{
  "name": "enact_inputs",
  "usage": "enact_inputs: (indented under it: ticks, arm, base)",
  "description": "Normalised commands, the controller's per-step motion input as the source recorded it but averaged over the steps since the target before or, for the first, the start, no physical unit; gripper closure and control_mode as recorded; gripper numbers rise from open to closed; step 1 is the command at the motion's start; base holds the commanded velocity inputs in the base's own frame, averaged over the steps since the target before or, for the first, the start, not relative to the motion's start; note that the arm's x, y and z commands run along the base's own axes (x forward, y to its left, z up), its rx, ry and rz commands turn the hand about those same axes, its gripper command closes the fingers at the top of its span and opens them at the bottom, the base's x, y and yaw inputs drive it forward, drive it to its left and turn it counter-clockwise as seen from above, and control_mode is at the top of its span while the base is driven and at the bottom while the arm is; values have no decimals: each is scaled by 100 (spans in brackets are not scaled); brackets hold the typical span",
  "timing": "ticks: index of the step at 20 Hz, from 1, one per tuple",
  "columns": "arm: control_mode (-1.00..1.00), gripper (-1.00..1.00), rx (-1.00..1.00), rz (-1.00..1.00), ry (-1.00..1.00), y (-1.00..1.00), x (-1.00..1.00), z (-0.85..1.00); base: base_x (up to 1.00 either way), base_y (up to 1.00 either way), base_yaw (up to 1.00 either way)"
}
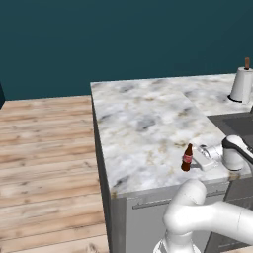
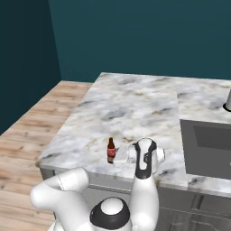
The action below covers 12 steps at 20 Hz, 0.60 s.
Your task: Pick the bottled drink from the counter and place it in the open cabinet.
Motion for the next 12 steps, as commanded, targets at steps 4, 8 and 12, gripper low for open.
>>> enact_inputs:
  ticks: [4, 8, 12]
  arm:
    - [-100, -100, 0, 0, 0, 8, 0, 0]
    - [-100, -100, 0, 0, 0, 0, 0, 0]
    - [-100, 100, 0, 0, 0, 0, 0, 0]
  base:
    - [0, 0, 0]
    - [0, 0, 0]
    - [0, 0, 0]
